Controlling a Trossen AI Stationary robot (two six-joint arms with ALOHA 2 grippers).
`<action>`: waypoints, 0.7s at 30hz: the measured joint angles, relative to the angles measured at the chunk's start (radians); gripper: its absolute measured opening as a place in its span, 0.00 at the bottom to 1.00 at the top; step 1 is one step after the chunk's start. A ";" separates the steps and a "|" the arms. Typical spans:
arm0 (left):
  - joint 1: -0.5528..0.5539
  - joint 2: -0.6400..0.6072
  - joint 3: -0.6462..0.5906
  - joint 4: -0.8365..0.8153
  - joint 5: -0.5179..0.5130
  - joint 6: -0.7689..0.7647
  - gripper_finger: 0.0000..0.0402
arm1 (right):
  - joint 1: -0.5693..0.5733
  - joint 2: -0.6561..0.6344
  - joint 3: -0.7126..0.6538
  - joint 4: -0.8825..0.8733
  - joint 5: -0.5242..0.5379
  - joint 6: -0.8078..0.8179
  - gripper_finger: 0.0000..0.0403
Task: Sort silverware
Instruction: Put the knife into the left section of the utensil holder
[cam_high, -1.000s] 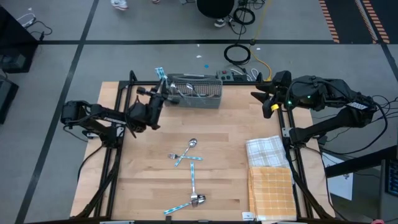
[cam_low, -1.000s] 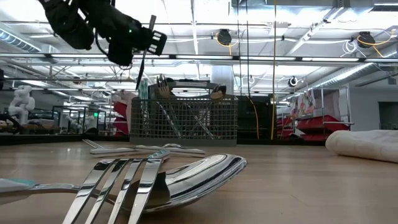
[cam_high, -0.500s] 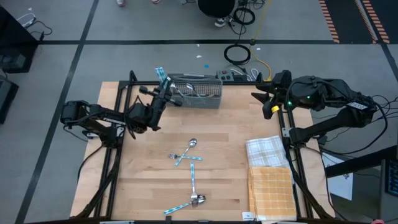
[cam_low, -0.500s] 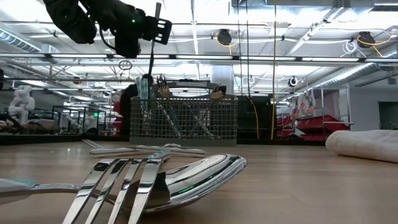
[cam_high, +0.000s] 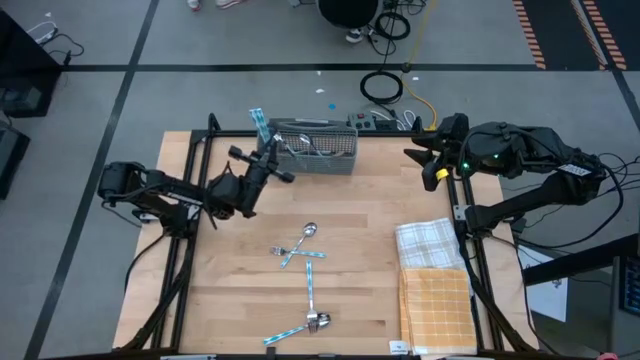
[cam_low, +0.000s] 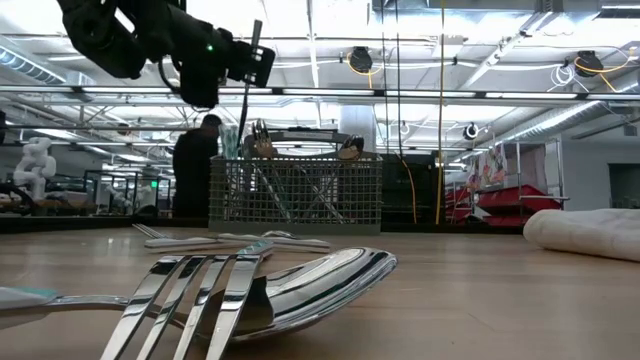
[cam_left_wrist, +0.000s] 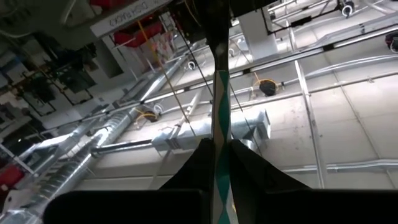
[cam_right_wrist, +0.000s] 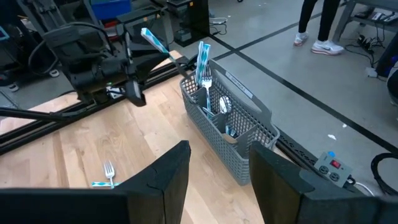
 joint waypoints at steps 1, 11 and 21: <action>0.003 0.005 0.000 -0.002 0.006 0.000 0.08 | 0.000 0.000 0.000 0.000 0.000 0.000 0.39; -0.004 0.029 0.000 0.009 -0.065 -0.001 0.08 | 0.000 0.000 0.000 0.000 -0.001 0.018 0.39; -0.004 0.029 0.000 -0.002 -0.140 0.008 0.08 | 0.000 0.000 0.000 -0.001 0.000 0.018 0.39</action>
